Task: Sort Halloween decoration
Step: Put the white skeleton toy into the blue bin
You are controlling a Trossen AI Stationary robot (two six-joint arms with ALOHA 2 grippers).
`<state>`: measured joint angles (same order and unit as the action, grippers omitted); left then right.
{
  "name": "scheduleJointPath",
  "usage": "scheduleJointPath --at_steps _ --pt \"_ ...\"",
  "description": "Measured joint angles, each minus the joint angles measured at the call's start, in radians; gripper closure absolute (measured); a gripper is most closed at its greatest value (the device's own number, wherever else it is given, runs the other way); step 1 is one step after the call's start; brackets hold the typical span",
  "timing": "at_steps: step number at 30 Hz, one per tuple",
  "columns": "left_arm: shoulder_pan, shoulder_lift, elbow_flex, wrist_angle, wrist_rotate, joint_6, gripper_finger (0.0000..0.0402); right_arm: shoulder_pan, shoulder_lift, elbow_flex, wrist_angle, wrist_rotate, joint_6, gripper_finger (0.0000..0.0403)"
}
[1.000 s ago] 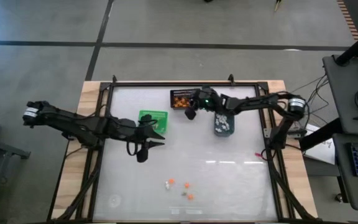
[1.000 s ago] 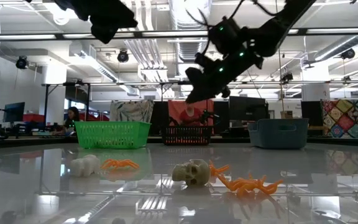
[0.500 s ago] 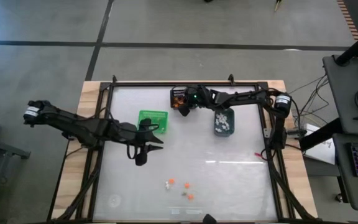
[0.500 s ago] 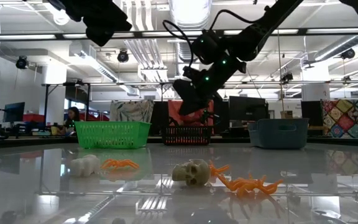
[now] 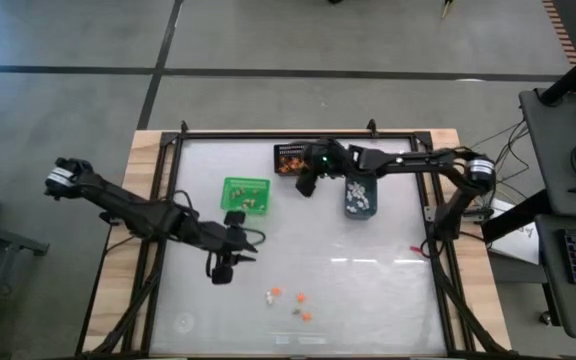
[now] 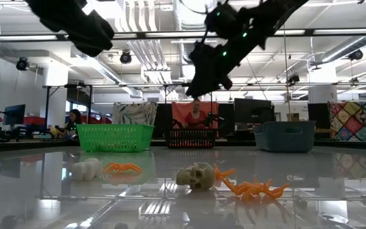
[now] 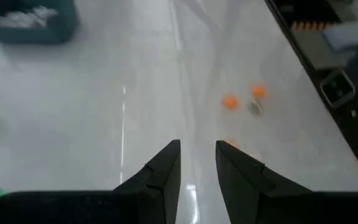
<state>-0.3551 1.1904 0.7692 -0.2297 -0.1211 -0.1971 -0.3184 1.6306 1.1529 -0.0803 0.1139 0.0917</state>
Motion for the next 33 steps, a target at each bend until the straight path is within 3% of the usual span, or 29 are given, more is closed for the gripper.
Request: scheduleJointPath --at_steps 9,17,20,27,33 --pt "-0.116 0.137 0.0 0.126 0.003 0.031 0.0318 0.165 -0.211 -0.179 -0.014 -0.039 0.038 0.0282" --pt "-0.139 0.253 0.0 0.277 0.013 0.02 0.0318 0.332 -0.353 -0.285 -0.011 -0.036 0.07 0.0297" --pt "-0.142 0.295 0.001 0.343 0.027 0.021 0.0318 0.377 -0.38 -0.299 -0.012 -0.036 0.085 0.0303" --pt "-0.153 0.357 0.001 0.306 0.044 0.03 0.0303 0.43 -0.385 -0.296 -0.011 -0.035 0.099 0.0312" --pt "-0.162 0.389 0.001 0.31 0.045 0.125 0.0277 0.434 -0.385 -0.296 -0.011 -0.034 0.108 0.0311"
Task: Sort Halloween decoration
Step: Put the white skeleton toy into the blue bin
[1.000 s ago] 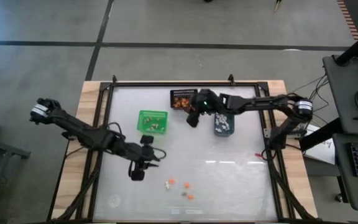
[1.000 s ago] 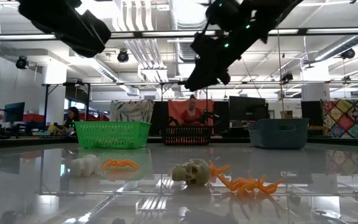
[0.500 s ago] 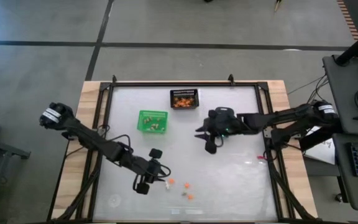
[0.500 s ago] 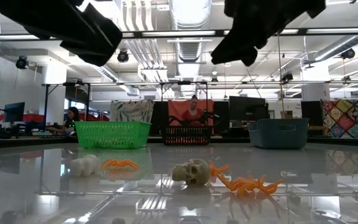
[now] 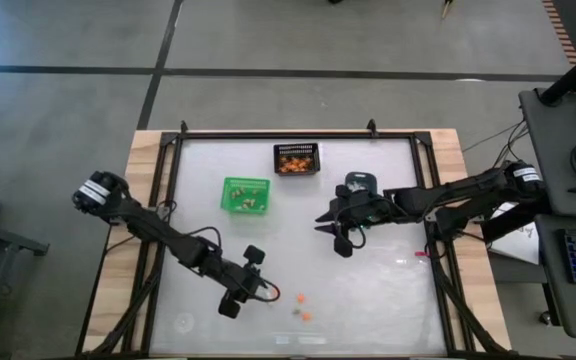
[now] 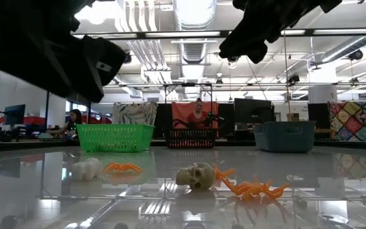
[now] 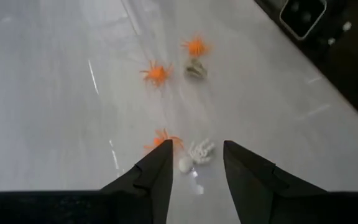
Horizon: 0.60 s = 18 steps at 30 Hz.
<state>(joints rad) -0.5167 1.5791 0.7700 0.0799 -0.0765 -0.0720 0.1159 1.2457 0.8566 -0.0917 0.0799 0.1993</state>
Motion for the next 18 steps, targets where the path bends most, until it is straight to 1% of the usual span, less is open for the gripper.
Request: scheduleJointPath --at_steps 3,7,18 --pt "0.0 0.034 0.0 0.033 -0.002 0.036 0.027 0.0 0.0 0.0 0.0 0.0 0.001 0.0312" --pt "0.0 0.086 0.0 0.061 -0.003 0.041 0.0267 0.001 0.0 0.0 0.0 0.0 0.003 0.031" --pt "0.0 0.157 0.0 0.103 -0.009 0.06 0.0267 0.002 0.001 0.0 0.0 0.0 0.003 0.0312"
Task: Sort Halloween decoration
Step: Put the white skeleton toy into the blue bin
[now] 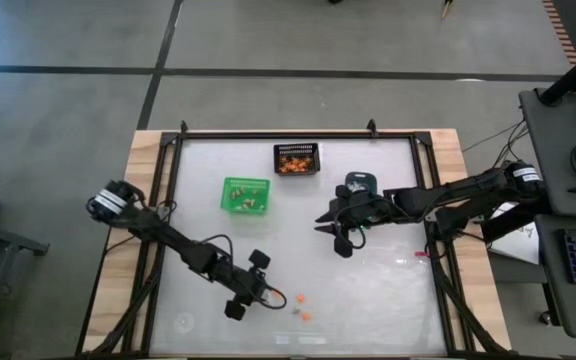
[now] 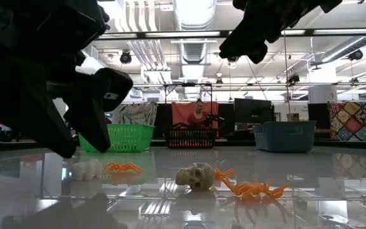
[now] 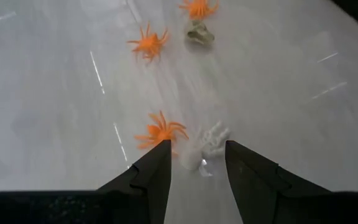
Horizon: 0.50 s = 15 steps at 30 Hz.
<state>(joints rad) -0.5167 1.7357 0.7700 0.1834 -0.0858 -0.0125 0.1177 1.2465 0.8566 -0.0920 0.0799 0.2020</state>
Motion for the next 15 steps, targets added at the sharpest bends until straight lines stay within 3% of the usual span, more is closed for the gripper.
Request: scheduleJointPath --at_steps 15 --pt "0.003 0.052 0.0 0.028 -0.001 -0.001 0.0275 0.0 0.0 0.0 -0.001 0.0 0.007 0.0316"
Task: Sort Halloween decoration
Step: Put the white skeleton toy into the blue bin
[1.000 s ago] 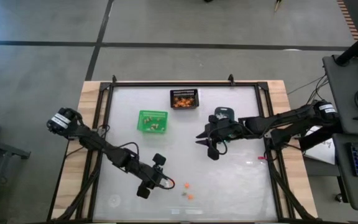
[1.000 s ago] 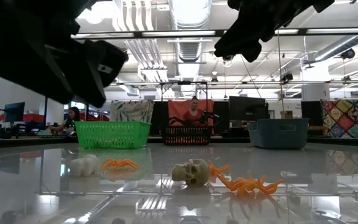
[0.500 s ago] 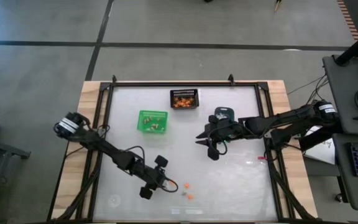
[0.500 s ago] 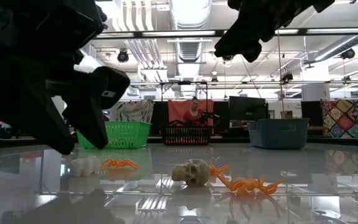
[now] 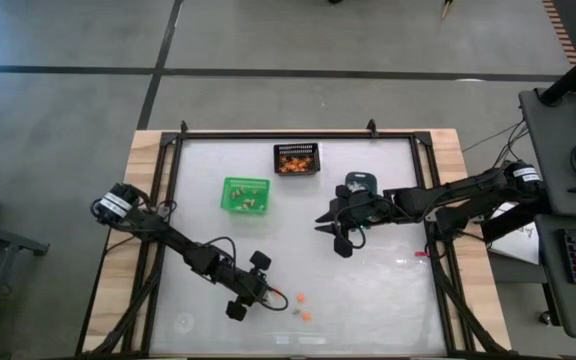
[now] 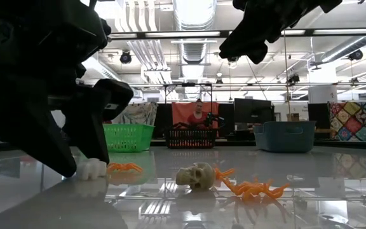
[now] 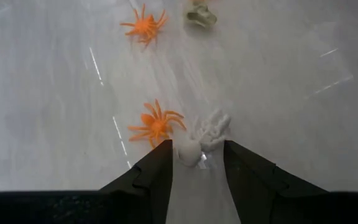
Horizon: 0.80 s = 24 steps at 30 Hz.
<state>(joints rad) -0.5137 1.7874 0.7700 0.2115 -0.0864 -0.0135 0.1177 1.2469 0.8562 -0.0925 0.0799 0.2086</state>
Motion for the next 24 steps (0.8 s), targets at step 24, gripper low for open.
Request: scheduleJointPath --at_steps 24 --pt "0.0 -0.012 0.0 0.004 0.0 -0.033 0.0394 0.016 0.0 0.0 0.001 0.0 -0.043 0.0323"
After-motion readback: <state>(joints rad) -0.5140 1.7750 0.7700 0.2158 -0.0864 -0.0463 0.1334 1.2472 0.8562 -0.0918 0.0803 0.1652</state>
